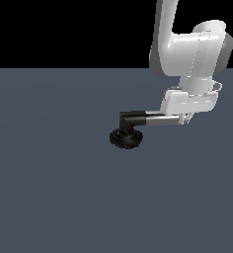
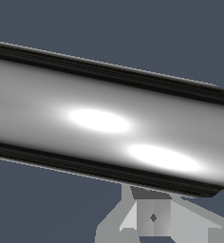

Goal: Turn on the faucet by rotating a designated handle.

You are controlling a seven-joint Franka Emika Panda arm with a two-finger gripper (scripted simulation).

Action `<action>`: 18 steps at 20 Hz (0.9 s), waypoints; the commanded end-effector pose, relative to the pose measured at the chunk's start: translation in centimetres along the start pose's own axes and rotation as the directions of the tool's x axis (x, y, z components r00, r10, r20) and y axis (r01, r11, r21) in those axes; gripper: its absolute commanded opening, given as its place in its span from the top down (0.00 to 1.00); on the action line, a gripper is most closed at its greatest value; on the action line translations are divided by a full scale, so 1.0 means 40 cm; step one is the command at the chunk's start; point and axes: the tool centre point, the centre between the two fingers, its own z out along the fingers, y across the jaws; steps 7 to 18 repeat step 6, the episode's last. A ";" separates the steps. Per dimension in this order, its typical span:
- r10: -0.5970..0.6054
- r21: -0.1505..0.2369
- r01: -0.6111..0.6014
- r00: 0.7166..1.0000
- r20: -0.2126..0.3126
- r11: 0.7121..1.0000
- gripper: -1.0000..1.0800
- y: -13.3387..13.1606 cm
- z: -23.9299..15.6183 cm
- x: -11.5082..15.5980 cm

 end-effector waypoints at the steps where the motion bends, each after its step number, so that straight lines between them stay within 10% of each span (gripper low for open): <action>1: -0.001 -0.002 0.001 1.000 0.000 1.000 1.00 0.013 0.006 0.016; 18: -0.001 -0.002 0.001 1.000 0.000 1.000 1.00 0.031 0.006 0.036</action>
